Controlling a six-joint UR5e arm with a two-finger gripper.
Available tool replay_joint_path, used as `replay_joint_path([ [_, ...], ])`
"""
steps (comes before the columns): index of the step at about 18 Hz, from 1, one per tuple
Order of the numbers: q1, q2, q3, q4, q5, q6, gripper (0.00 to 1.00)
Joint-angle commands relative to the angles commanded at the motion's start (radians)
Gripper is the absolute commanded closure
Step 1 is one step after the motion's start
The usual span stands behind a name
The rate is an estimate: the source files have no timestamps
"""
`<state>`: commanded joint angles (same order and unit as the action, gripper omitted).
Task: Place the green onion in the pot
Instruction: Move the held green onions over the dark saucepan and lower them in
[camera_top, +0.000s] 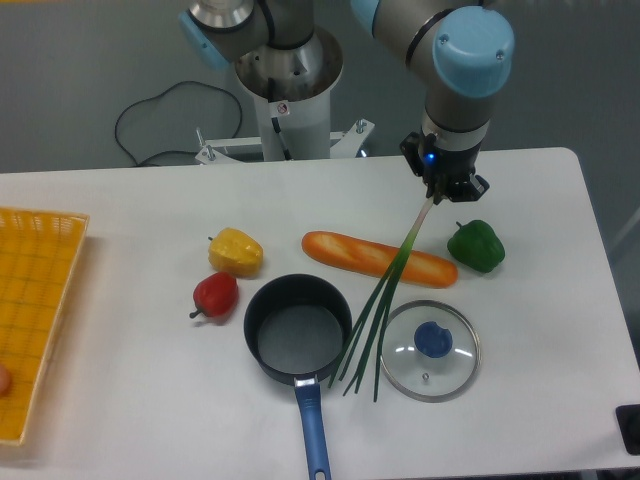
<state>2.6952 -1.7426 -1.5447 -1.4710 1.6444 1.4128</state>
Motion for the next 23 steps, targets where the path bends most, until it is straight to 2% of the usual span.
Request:
replay_joint_path([
  [5,-0.002,0.008,-0.008,-0.006,0.0,0.015,0.97],
  [12,-0.008,0.04,-0.015,-0.049,0.0,0.017,0.97],
  [23,-0.02,0.103,-0.093,-0.075,0.035,0.087,0.97],
])
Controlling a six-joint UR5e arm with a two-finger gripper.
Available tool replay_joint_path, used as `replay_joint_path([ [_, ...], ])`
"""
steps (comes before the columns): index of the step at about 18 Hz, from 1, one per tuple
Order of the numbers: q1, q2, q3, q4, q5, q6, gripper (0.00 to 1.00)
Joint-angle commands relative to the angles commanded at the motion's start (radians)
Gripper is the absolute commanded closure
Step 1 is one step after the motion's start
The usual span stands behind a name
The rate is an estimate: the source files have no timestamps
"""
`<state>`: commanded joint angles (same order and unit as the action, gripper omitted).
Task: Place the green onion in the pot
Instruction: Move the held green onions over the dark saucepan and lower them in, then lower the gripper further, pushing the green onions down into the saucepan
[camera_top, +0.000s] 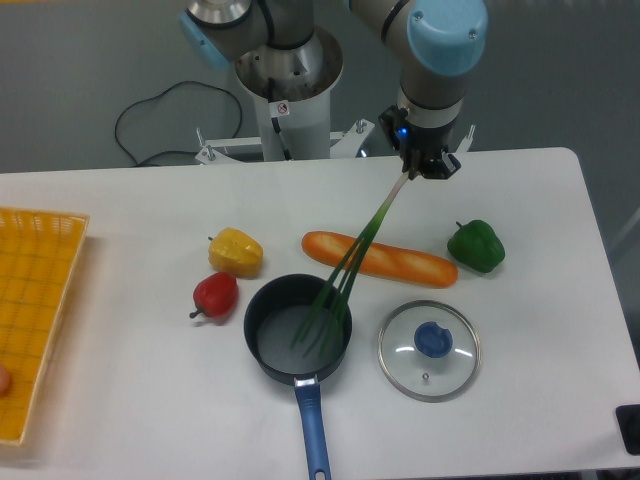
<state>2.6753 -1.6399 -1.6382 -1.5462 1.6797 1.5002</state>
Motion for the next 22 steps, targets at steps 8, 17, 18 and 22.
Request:
replay_joint_path([
  [8,-0.028,-0.003,-0.029,0.008,0.025,-0.008,0.97],
  [17,-0.067,-0.032,-0.028,0.014,0.067,-0.031,0.97],
  [18,-0.068,-0.035,-0.026,0.014,0.067,-0.032,0.97],
  [22,-0.077,-0.044,-0.017,0.014,0.067,-0.044,0.97],
])
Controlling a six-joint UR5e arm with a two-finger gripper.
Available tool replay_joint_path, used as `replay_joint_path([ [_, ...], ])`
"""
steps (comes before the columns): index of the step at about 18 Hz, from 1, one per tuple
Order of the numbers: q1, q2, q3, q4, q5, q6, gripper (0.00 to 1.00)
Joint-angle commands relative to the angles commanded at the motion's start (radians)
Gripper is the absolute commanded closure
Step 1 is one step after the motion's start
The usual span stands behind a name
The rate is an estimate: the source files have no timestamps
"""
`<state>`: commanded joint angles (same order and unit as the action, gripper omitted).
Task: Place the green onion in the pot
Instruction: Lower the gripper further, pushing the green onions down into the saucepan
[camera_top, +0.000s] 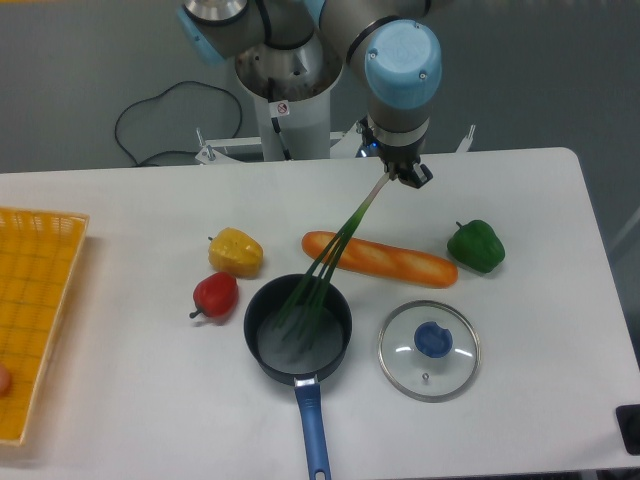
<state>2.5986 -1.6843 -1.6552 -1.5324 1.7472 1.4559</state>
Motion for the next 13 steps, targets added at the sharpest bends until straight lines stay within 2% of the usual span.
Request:
replay_joint_path([
  [5,-0.028,-0.035,0.028,0.0,0.005,-0.054,0.97],
  [13,-0.055,-0.068,0.032,0.021,0.018,-0.091,0.97],
])
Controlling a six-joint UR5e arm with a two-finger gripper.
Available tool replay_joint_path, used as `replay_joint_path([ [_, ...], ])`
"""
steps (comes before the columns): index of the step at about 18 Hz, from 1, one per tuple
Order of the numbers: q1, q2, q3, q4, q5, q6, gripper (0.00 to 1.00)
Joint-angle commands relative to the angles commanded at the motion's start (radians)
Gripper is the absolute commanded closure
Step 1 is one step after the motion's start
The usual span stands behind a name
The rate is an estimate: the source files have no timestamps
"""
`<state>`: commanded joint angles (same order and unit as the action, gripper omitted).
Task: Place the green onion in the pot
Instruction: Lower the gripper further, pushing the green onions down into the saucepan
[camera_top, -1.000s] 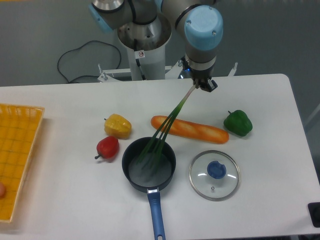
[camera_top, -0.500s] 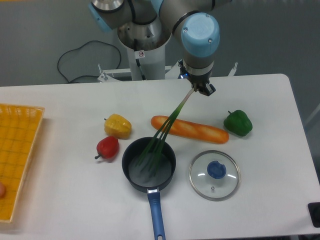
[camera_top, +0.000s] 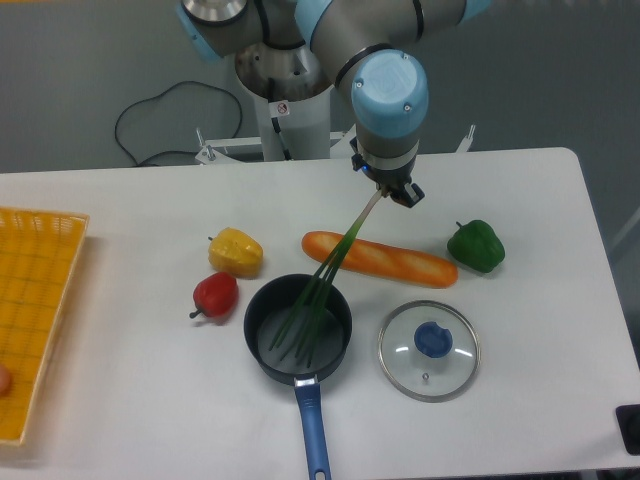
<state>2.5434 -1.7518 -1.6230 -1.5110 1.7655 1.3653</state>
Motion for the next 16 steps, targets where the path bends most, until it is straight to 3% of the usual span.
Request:
replay_joint_path([
  [16,-0.051,-0.043,0.002,0.003,0.045,-0.06,0.96],
])
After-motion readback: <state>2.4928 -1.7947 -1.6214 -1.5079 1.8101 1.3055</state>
